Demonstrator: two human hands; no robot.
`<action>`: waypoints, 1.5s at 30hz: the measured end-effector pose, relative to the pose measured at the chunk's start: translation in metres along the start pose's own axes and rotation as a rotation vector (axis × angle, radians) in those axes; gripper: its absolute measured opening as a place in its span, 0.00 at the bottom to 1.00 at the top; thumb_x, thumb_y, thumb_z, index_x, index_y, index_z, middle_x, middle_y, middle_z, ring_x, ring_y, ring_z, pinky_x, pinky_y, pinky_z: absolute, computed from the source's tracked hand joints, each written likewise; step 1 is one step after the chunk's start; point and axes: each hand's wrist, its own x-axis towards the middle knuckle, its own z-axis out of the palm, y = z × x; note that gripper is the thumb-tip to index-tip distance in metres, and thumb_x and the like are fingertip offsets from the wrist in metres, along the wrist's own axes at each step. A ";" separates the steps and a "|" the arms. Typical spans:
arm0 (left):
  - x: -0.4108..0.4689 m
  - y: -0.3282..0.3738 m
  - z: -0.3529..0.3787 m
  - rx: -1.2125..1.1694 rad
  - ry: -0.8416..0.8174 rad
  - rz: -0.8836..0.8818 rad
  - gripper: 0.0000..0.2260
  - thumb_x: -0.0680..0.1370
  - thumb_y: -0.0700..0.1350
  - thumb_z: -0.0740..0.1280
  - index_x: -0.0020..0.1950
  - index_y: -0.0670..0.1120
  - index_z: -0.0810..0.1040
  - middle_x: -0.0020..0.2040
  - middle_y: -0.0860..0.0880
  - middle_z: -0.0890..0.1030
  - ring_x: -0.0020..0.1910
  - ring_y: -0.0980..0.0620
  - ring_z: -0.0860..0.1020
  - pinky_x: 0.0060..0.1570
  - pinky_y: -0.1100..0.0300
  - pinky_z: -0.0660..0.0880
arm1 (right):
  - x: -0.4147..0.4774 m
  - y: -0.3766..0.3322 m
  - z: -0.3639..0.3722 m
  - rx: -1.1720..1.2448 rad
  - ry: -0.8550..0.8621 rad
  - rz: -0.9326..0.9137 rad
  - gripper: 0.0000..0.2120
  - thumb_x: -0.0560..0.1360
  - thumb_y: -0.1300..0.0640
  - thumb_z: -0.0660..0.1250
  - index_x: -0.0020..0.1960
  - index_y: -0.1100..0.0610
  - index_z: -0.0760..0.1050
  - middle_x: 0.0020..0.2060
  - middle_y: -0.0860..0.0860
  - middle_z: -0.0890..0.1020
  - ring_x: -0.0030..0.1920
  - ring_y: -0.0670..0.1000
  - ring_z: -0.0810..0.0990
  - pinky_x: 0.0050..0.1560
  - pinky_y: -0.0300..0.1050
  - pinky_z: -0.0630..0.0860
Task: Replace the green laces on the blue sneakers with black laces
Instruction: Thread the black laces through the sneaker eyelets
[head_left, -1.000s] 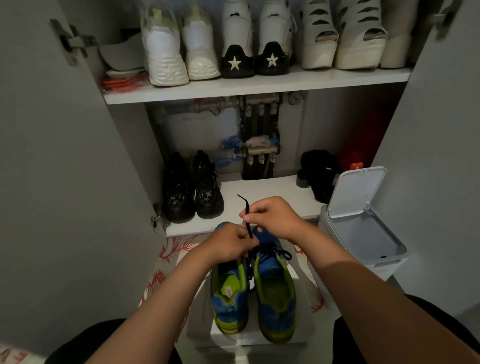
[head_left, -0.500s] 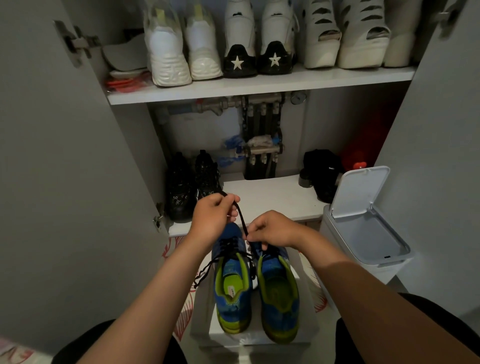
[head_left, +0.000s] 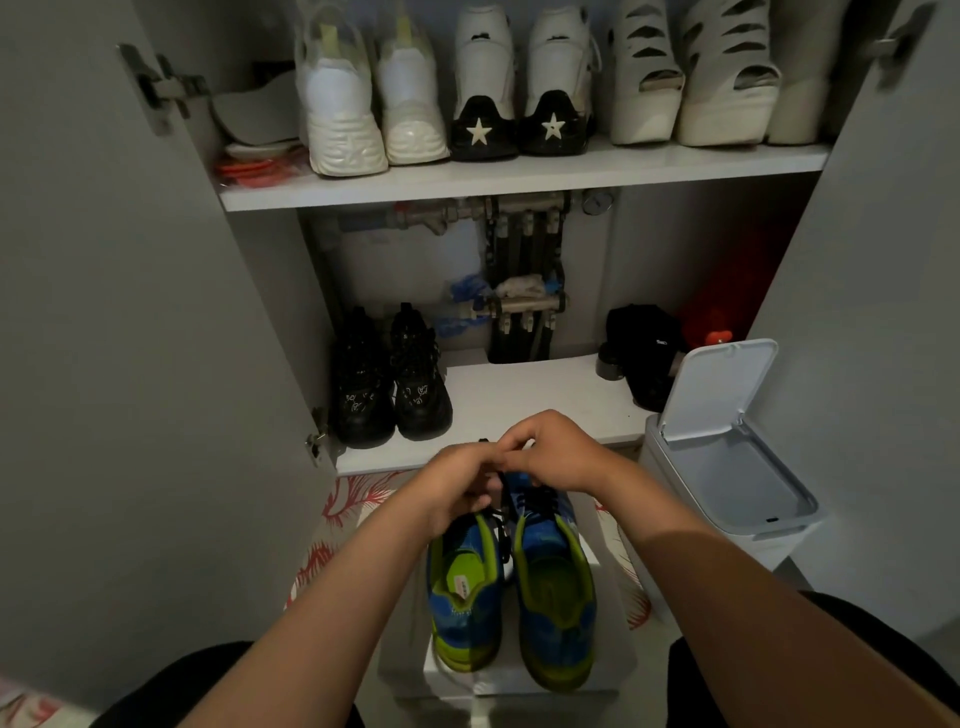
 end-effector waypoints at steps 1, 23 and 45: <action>0.001 0.000 -0.001 -0.060 -0.004 0.013 0.04 0.78 0.44 0.65 0.46 0.46 0.78 0.37 0.49 0.77 0.35 0.55 0.74 0.36 0.63 0.68 | 0.001 -0.001 -0.002 -0.016 0.004 -0.010 0.05 0.73 0.58 0.75 0.41 0.49 0.86 0.34 0.43 0.84 0.31 0.36 0.79 0.32 0.28 0.72; -0.012 -0.020 -0.097 0.980 0.486 0.118 0.08 0.77 0.39 0.65 0.55 0.45 0.79 0.52 0.43 0.82 0.48 0.45 0.81 0.42 0.58 0.73 | 0.012 0.000 0.038 -0.455 -0.272 0.211 0.12 0.76 0.56 0.70 0.34 0.52 0.76 0.36 0.49 0.81 0.38 0.49 0.78 0.42 0.43 0.73; -0.024 0.007 -0.005 0.723 -0.007 0.206 0.05 0.77 0.42 0.65 0.50 0.44 0.80 0.46 0.45 0.82 0.46 0.47 0.79 0.49 0.55 0.75 | -0.024 -0.036 0.003 0.404 0.140 0.144 0.16 0.84 0.55 0.58 0.47 0.62 0.79 0.36 0.56 0.86 0.18 0.49 0.63 0.20 0.37 0.60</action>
